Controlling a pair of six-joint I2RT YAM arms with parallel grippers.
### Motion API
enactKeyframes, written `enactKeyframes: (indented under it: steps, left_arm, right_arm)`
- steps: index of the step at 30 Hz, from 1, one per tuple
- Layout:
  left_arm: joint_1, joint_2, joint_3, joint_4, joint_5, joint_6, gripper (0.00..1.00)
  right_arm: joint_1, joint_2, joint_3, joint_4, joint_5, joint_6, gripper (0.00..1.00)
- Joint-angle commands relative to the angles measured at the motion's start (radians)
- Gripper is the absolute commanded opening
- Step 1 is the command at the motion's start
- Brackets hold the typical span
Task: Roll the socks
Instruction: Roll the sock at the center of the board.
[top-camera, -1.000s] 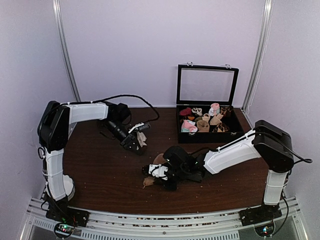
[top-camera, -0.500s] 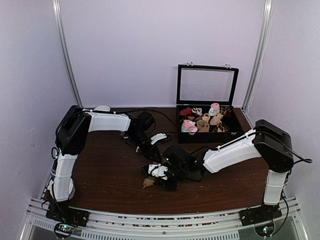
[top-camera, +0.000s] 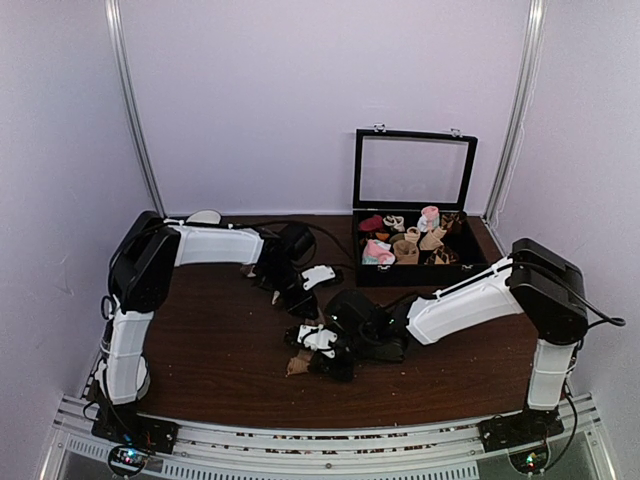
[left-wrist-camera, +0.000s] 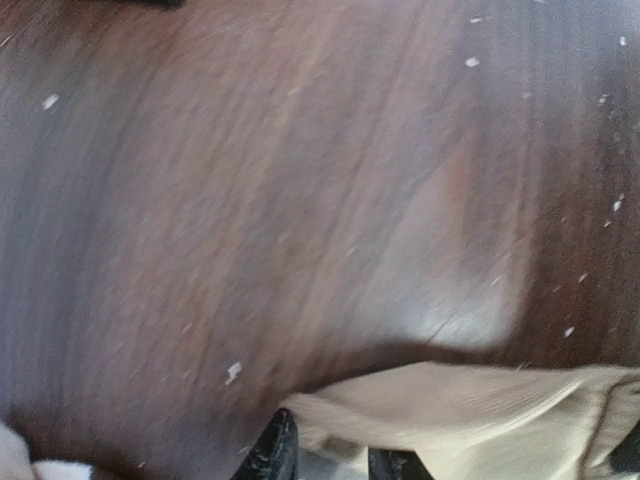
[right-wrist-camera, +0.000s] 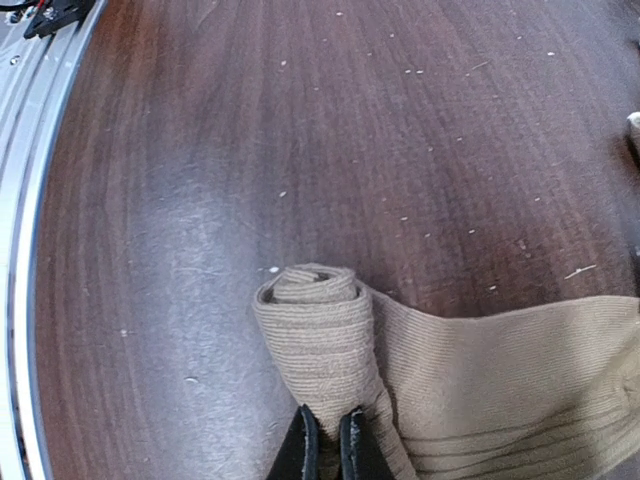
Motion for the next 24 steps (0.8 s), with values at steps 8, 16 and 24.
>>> enactKeyframes:
  steps: [8,16,24]
  left_arm:
    - [0.053,-0.08,-0.107,0.043,0.039,0.017,0.33]
    - [0.115,-0.161,-0.058,0.013,0.145,0.0,0.34]
    - [0.131,-0.408,-0.325,0.055,0.34,0.223,0.34]
  right_arm:
    - [-0.043,0.092,0.001,-0.242,-0.221,0.109,0.0]
    - [-0.16,0.155,0.005,-0.229,-0.38,0.201,0.0]
    - [-0.245,0.243,0.0,-0.24,-0.377,0.276,0.0]
